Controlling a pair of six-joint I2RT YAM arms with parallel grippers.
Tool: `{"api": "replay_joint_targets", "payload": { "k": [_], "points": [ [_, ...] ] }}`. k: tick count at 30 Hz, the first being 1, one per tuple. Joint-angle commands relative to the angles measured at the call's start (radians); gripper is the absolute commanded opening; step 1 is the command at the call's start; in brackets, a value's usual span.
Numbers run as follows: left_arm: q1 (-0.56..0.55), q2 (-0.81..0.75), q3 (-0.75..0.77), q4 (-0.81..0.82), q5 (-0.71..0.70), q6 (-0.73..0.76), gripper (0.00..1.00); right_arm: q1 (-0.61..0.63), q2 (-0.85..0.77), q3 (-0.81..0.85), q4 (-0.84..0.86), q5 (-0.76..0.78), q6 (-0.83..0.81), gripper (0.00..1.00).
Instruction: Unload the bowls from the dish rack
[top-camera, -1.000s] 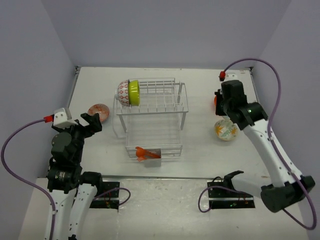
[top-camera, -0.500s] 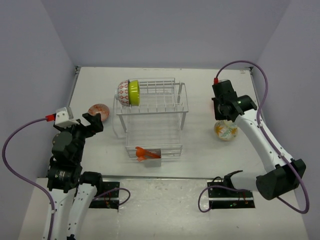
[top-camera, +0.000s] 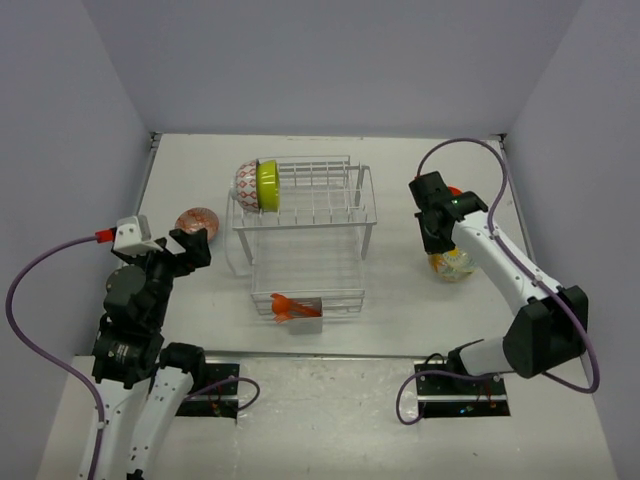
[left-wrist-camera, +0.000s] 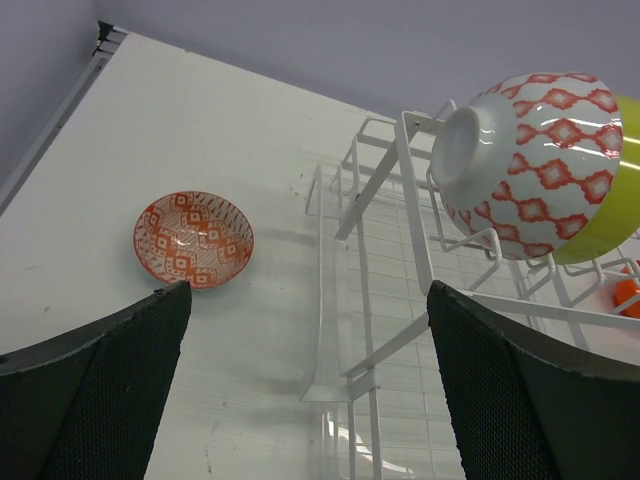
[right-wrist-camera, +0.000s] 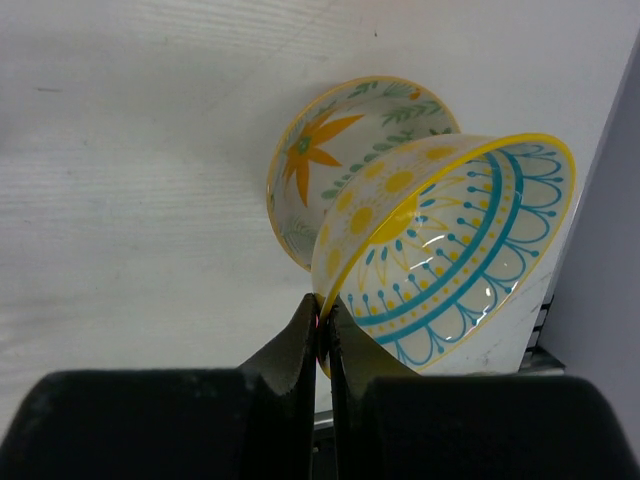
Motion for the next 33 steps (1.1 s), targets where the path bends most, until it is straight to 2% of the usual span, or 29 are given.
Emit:
{"api": "replay_joint_targets", "payload": {
  "k": [1,14,22,26,28,33],
  "points": [
    [-0.027,-0.012,0.001,0.020,0.010,0.023,1.00,0.003,0.021,-0.024,0.007,0.021,0.017,0.01],
    [-0.067,-0.024,-0.001,0.026,0.033,0.035,1.00,-0.012,0.184,-0.049,0.018,0.064,0.025,0.02],
    [-0.079,-0.023,-0.001,0.027,0.038,0.038,1.00,-0.025,0.238,-0.044,0.049,0.083,0.017,0.10],
    [-0.079,-0.023,0.001,0.026,0.038,0.038,1.00,-0.025,0.262,-0.041,0.050,0.081,0.028,0.22],
    [-0.080,-0.023,0.001,0.026,0.036,0.038,1.00,-0.026,0.262,-0.036,0.042,0.081,0.038,0.32],
    [-0.079,-0.018,0.001,0.024,0.036,0.038,1.00,-0.014,0.212,-0.001,0.000,0.084,0.063,0.41]
  ]
}}
